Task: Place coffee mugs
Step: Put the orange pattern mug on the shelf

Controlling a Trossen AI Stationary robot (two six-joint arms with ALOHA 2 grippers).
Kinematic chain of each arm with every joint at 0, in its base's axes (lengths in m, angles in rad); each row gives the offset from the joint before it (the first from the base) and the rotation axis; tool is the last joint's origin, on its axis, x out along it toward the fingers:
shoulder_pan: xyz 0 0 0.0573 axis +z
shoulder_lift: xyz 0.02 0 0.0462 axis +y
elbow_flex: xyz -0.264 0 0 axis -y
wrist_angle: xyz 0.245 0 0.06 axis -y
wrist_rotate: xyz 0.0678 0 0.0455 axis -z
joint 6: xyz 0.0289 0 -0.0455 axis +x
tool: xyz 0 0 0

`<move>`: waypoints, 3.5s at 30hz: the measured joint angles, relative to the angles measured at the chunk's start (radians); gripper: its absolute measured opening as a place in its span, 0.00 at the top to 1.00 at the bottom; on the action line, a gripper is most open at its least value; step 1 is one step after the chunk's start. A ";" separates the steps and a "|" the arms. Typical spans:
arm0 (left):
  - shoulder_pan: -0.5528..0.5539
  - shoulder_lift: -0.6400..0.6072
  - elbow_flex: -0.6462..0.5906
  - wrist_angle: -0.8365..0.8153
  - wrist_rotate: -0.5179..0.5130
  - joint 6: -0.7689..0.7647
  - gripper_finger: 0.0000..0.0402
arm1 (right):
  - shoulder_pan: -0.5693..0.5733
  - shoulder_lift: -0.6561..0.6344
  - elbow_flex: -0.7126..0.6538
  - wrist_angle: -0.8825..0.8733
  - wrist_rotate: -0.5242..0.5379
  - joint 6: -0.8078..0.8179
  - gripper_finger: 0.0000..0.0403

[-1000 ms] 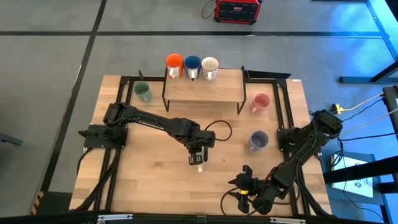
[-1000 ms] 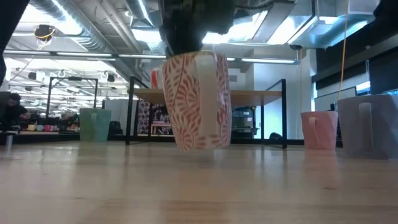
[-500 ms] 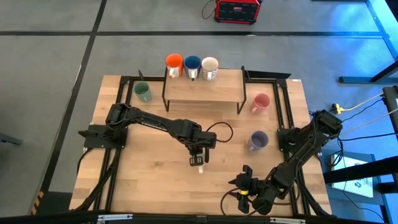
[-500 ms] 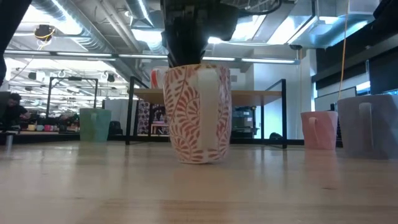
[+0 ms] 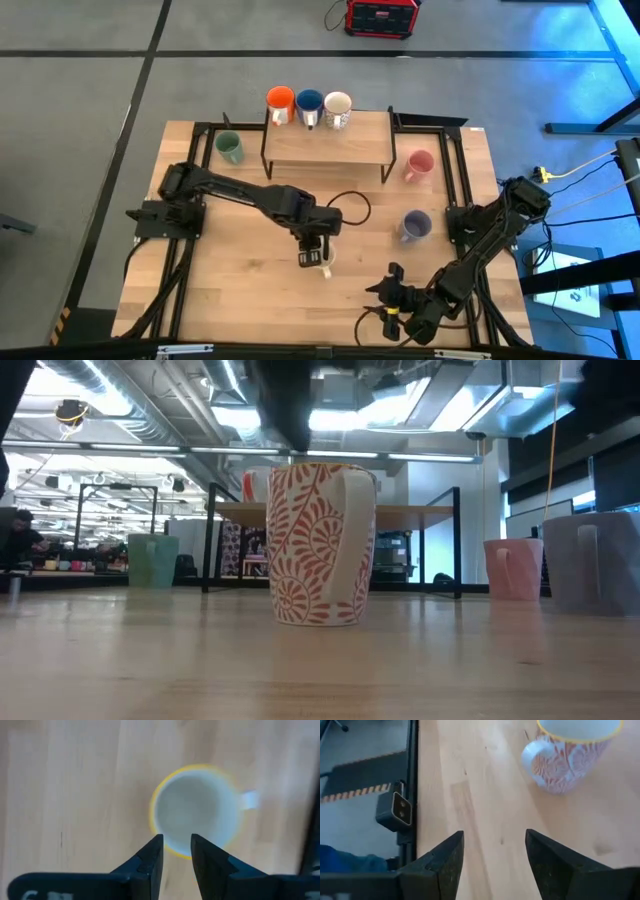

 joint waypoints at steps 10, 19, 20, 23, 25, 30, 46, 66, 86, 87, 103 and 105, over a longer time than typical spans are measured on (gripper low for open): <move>-0.234 -0.209 -0.072 -0.035 -0.219 -0.147 0.77 | -0.163 0.082 -0.083 0.337 -0.123 -0.377 0.51; -0.417 -0.263 -0.400 0.235 -0.384 -0.359 0.77 | -0.235 0.101 -0.250 0.698 -0.188 -0.456 0.51; -0.418 -0.263 -0.439 0.292 -0.387 -0.363 0.77 | -0.235 0.104 -0.257 0.708 -0.186 -0.472 0.51; -0.409 -0.254 -0.543 0.498 -0.394 -0.366 0.77 | -0.240 0.131 -0.255 0.766 -0.185 -0.502 0.51; -0.396 -0.254 -0.599 0.599 -0.416 -0.366 0.77 | -0.244 0.154 -0.255 0.780 -0.185 -0.505 0.51; -0.350 -0.255 -0.676 0.736 -0.450 -0.348 0.77 | -0.274 0.205 -0.256 0.837 -0.178 -0.517 0.51; -0.273 -0.255 -0.770 0.884 -0.427 -0.299 0.77 | -0.304 0.224 -0.256 0.931 -0.228 -0.577 0.51; -0.261 -0.255 -0.770 0.932 -0.400 -0.250 0.77 | -0.311 0.342 -0.172 0.985 -0.192 -0.604 0.52; -0.261 -0.265 -0.762 0.902 -0.354 -0.251 0.77 | -0.311 0.302 -0.172 0.977 -0.203 -0.736 0.98; -0.261 -0.271 -0.752 0.885 -0.337 -0.252 0.77 | -0.312 0.293 -0.172 0.966 -0.206 -0.736 0.98; -0.251 -0.704 -0.670 0.501 -0.296 -0.202 0.77 | -0.399 -0.090 -0.174 0.583 -0.270 -0.712 0.99; -0.228 -0.750 -0.669 0.504 -0.289 -0.180 0.77 | -0.436 -0.151 -0.174 0.542 -0.281 -0.712 1.00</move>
